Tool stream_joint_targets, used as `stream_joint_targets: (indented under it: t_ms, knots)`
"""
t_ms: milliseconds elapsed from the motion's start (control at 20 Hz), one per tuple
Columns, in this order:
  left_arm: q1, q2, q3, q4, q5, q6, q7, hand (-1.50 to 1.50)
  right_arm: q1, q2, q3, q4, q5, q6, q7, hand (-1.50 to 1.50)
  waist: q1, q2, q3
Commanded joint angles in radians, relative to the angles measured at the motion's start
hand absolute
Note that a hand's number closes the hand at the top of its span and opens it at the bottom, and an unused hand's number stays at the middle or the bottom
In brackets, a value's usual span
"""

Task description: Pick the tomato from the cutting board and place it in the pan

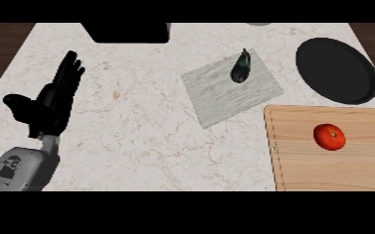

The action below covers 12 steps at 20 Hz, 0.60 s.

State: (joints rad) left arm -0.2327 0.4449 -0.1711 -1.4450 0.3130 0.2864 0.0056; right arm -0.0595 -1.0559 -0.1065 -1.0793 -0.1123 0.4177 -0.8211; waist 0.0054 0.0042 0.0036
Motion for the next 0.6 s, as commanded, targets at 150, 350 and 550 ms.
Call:
stream_joint_targets:
  t_ms: [150,350,550]
  knots:
    - [-0.007,-0.031,-0.008,0.022,-0.035,0.014,-0.003,0.0,-0.069,-0.236,0.021,0.052,0.099,0.179,-0.102,-1.5,0.005,0.0,-0.003]
    - [-0.008,-0.015,0.031,0.008,-0.018,-0.033,0.007,0.0,-0.179,-0.181,0.064,0.004,0.123,0.143,-0.001,-1.5,0.011,-0.002,-0.003]
    - [-0.014,-0.058,0.021,0.024,-0.062,-0.015,-0.018,0.0,-0.232,-0.123,0.096,-0.063,0.165,0.086,0.063,-1.5,0.004,-0.003,-0.004]
